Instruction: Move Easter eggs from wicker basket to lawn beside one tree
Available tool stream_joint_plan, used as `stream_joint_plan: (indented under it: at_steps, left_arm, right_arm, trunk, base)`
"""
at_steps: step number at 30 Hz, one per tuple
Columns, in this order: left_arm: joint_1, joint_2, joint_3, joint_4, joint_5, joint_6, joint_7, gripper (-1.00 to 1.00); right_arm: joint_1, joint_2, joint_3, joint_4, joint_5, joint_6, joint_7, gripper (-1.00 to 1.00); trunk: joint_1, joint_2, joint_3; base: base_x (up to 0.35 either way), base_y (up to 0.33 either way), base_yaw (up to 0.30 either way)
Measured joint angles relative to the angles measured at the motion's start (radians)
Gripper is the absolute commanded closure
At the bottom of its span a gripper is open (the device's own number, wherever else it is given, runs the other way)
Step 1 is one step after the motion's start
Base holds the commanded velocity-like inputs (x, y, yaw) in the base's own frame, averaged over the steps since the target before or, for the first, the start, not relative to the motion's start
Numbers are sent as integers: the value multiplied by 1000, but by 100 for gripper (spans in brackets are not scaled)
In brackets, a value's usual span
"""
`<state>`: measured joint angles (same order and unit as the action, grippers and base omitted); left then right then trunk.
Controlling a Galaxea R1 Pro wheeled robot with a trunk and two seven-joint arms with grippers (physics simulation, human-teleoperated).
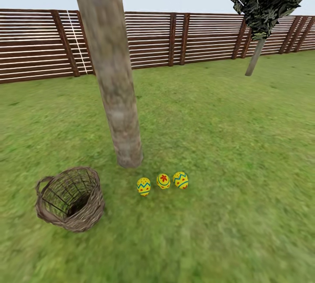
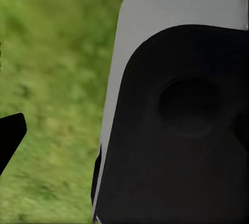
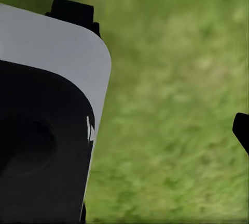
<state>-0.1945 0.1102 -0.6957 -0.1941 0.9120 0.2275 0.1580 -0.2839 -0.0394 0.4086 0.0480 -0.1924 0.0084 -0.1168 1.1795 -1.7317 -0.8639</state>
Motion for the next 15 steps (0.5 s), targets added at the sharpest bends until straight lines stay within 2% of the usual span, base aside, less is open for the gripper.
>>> stream_joint_plan:
  at_steps: [7, 11, 15]
  left_arm:
    - [1, -10, -1, 41, 2, -79, 0, -100]
    - [1, -9, -1, 48, 4, -181, -1, -100]
    - [1, -9, -1, 48, 6, -205, 0, -100]
  right_arm:
    - [1, 2, 0, -4, 3, 0, 0, -100]
    - [1, 2, 0, -6, 6, -1, 0, -100]
    - [1, 3, 0, -8, 5, -1, 0, -100]
  trunk:
    - [-27, 49, 22]
    - [-27, 49, 22]
    - [-27, 49, 22]
  base:
    - [0, 0, 0]
    - [0, 0, 0]
    - [0, 0, 0]
